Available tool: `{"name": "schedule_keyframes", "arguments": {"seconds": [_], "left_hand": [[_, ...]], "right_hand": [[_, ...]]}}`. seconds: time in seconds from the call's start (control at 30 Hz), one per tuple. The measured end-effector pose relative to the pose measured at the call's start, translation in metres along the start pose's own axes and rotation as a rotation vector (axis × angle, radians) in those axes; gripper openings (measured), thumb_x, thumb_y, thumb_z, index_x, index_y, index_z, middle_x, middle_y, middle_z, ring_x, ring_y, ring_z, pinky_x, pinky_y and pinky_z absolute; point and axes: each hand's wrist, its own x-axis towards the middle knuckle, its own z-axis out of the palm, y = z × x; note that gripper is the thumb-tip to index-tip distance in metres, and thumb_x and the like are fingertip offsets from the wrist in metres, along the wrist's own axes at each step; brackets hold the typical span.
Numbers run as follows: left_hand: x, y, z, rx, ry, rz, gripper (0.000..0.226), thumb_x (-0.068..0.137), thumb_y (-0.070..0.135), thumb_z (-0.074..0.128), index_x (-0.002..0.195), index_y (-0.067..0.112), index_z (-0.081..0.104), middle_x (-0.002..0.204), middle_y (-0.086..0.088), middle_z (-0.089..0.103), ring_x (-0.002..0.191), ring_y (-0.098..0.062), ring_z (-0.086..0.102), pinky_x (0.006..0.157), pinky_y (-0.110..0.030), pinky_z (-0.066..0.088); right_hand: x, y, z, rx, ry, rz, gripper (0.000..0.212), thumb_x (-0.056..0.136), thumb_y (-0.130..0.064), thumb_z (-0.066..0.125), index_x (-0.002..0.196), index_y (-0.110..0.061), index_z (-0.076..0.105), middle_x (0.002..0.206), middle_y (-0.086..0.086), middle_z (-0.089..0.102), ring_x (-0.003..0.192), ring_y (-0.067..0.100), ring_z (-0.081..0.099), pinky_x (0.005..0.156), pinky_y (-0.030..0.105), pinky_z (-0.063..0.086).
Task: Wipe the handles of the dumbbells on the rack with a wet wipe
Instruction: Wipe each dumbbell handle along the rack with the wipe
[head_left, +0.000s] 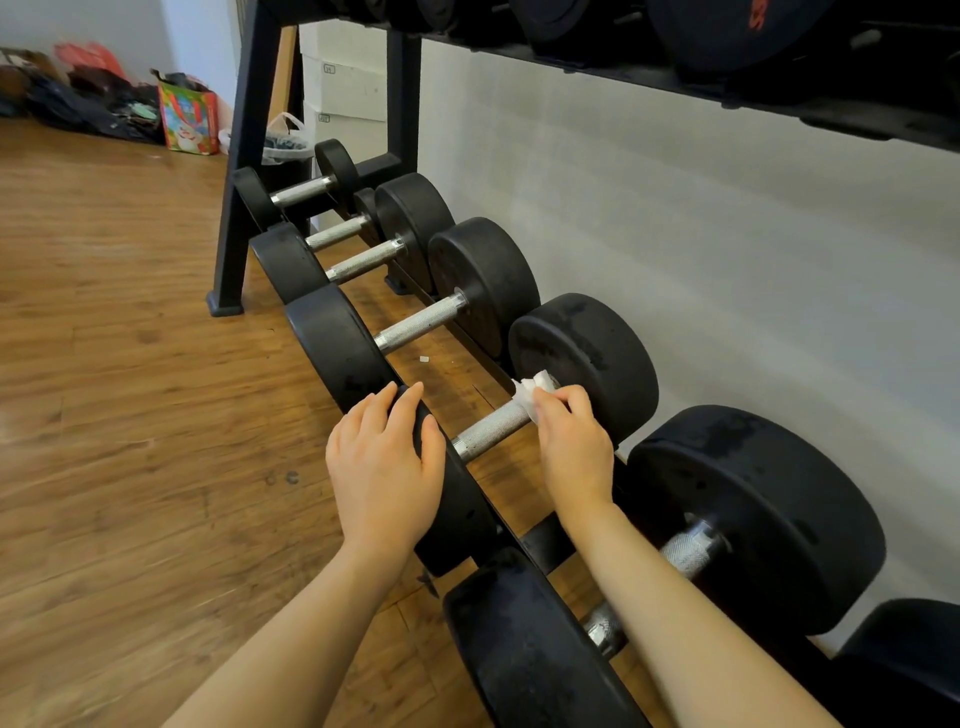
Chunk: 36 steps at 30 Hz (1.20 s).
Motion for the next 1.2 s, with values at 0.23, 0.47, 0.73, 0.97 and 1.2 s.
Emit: {"name": "schedule_keyframes", "arguments": {"seconds": [0.23,0.47,0.73,0.97,1.2], "left_hand": [[0.000,0.001,-0.001,-0.011,0.001,0.001,0.060,0.093,0.047,0.026,0.134,0.018,0.059,0.137,-0.007,0.058,0.131,-0.028,0.049,0.108,-0.053,0.037],[0.000,0.000,0.000,-0.013,0.002,0.000,0.060,0.093,0.047,0.027,0.134,0.019,0.060,0.137,-0.007,0.058,0.131,-0.028,0.049,0.108,-0.054,0.037],[0.000,-0.001,0.000,-0.014,-0.002,-0.001,0.060,0.093,0.048,0.027,0.134,0.019,0.059,0.138,-0.006,0.058,0.132,-0.027,0.048,0.109,-0.054,0.037],[0.000,0.000,-0.001,-0.030,0.006,-0.008,0.057,0.093,0.046,0.029,0.133,0.019,0.060,0.137,-0.007,0.058,0.132,-0.028,0.048,0.109,-0.053,0.036],[0.000,0.000,0.000,-0.030,0.004,-0.015,0.051,0.094,0.041,0.036,0.134,0.019,0.060,0.138,-0.006,0.058,0.132,-0.028,0.048,0.110,-0.052,0.034]], "right_hand": [[0.004,0.005,0.007,0.079,0.014,-0.073,0.030,0.093,-0.006,0.060,0.122,-0.002,0.061,0.128,0.010,0.056,0.104,0.025,0.062,0.084,0.036,0.057],[0.002,0.000,0.012,0.151,0.063,-0.163,0.017,0.092,-0.010,0.062,0.105,-0.002,0.068,0.115,0.009,0.062,0.091,0.021,0.066,0.079,0.032,0.058],[0.002,0.001,0.013,0.200,0.080,-0.078,0.020,0.095,-0.012,0.058,0.108,0.000,0.068,0.119,0.008,0.062,0.095,0.021,0.065,0.082,0.033,0.057],[0.005,0.006,0.007,0.216,0.105,0.028,0.022,0.096,-0.011,0.058,0.111,0.000,0.069,0.116,0.002,0.063,0.097,0.012,0.061,0.085,0.012,0.042],[0.001,0.002,0.012,0.230,0.088,-0.093,0.018,0.094,-0.010,0.060,0.107,0.000,0.069,0.115,0.004,0.061,0.095,0.008,0.060,0.080,0.022,0.053]]}}
